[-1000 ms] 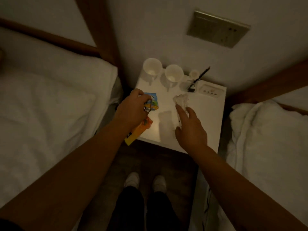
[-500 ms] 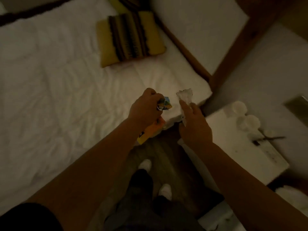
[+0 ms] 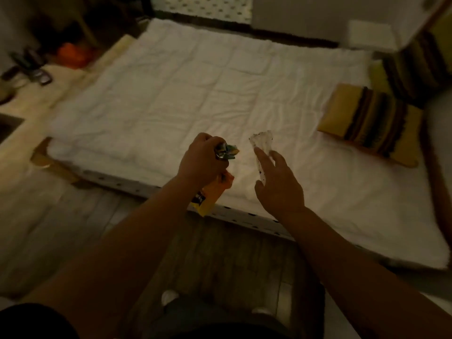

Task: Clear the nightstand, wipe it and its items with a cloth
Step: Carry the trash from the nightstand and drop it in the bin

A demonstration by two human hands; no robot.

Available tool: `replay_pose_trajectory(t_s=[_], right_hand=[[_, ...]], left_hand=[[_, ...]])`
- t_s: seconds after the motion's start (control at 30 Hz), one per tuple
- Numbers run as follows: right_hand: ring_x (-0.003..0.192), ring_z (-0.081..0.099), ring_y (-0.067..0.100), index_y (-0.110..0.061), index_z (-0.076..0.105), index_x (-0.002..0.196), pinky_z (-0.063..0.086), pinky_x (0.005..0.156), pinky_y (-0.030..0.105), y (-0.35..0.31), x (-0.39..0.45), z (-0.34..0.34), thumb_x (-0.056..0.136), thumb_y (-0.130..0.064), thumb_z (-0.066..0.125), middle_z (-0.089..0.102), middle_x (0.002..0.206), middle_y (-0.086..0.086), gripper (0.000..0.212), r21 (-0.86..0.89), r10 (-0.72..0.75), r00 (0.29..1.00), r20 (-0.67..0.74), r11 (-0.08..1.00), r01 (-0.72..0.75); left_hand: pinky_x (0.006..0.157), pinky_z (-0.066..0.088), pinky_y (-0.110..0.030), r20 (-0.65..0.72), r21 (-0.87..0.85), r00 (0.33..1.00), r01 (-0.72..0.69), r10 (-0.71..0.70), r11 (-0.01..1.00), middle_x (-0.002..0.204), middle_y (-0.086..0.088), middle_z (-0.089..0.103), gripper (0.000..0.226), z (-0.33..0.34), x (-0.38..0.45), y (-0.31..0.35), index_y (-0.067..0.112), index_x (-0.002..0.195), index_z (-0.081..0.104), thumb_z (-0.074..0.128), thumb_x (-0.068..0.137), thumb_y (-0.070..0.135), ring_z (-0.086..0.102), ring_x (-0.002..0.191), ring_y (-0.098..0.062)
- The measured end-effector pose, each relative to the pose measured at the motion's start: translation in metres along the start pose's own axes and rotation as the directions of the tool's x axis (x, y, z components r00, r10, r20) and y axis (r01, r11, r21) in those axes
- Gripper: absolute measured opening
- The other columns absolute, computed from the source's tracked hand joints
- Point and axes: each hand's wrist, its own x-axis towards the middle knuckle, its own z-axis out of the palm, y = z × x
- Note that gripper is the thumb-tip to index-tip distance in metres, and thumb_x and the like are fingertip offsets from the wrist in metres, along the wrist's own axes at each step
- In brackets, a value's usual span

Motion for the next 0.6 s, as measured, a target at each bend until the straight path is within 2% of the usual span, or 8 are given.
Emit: replay_pose_trajectory(t_s=[0.17,0.3,0.4,0.6], right_hand=[[0.123,0.046,0.03,-0.044,0.018,0.147,0.049,0.084,0.043,-0.132,0.032,0.063,0.083,-0.021,0.059,0.03,0.151,0.005,0.08,0.014,-0.2,0.977,0.08,0.98,0.199],[0.124,0.045,0.03,-0.042,0.018,0.148,0.047,0.087,0.042,-0.247,0.041,0.116,0.083,-0.02,0.059,0.028,0.152,0.006,0.08,0.062,-0.367,0.915,0.164,0.93,0.362],[0.125,0.044,0.03,-0.042,0.018,0.148,0.047,0.087,0.042,-0.323,0.042,0.151,0.084,-0.02,0.06,0.028,0.153,0.006,0.08,0.09,-0.449,0.869,0.209,0.894,0.44],[0.129,0.041,0.031,-0.041,0.018,0.147,0.046,0.094,0.045,-0.438,0.046,0.212,0.086,-0.018,0.061,0.028,0.152,0.007,0.078,0.159,-0.614,0.737,0.282,0.787,0.595]], left_hand=[[0.072,0.039,-0.028,-0.158,0.023,0.978,0.143,-0.137,0.989,0.108,-0.009,0.054,0.045,-0.105,-0.036,-0.114,0.014,0.114,0.065,0.08,0.073,0.026,0.048,0.085,-0.015],[0.072,0.038,-0.025,-0.253,0.059,0.937,0.263,-0.24,0.963,0.109,-0.009,0.054,0.048,-0.187,-0.077,-0.204,0.015,0.116,0.064,0.08,0.073,0.031,0.049,0.085,-0.016],[0.074,0.039,-0.025,-0.319,0.059,0.892,0.355,-0.32,0.933,0.114,-0.011,0.055,0.05,-0.239,-0.11,-0.261,0.014,0.116,0.064,0.081,0.072,0.031,0.055,0.093,-0.023],[0.071,0.04,-0.028,-0.444,0.007,0.761,0.532,-0.473,0.847,0.108,-0.005,0.052,0.049,-0.314,-0.164,-0.349,0.018,0.114,0.063,0.081,0.071,0.033,0.047,0.087,-0.015]])
